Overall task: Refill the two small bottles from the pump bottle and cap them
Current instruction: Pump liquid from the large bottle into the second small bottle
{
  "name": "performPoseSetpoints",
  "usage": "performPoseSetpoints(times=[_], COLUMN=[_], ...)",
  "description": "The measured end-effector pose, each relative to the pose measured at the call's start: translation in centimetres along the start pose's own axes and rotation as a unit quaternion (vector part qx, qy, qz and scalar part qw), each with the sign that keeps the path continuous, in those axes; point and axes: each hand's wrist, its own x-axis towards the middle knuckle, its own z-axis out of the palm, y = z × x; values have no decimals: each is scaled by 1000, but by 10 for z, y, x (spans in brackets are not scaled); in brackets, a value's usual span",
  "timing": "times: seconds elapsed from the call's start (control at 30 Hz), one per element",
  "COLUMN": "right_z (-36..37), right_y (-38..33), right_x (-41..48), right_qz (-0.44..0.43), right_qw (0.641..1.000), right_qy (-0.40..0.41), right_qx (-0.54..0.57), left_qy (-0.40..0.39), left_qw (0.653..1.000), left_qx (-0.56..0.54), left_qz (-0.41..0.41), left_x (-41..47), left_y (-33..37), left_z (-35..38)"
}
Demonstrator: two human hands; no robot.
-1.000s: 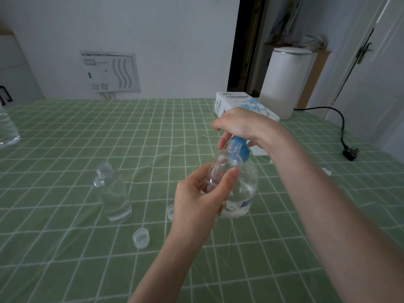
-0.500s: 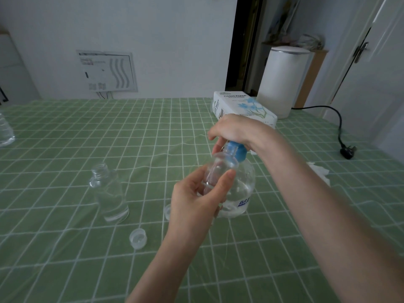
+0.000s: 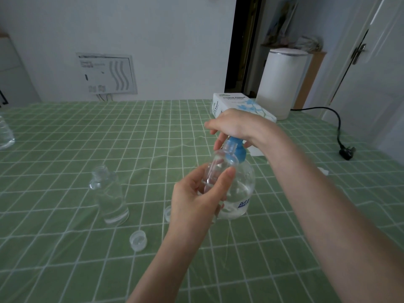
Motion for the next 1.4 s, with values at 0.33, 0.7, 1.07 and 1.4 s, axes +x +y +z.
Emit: performPoseSetpoints(times=[0.33, 0.7, 1.07, 1.4], right_z=[10, 3, 12, 4], right_y=[8, 3, 8, 1], right_x=[1, 1, 2, 1], right_qz=[12, -9, 12, -14], right_qw=[999, 999, 998, 998], right_qy=[-22, 16, -19, 42], right_qx=[45, 32, 52, 35], left_qy=[-10, -6, -12, 0], left_qw=[1000, 1000, 1000, 1000], left_qx=[-3, 1, -9, -7], left_qz=[-10, -7, -15, -1], left_x=[-3, -2, -4, -2], left_y=[0, 0, -1, -1], left_z=[0, -2, 0, 1])
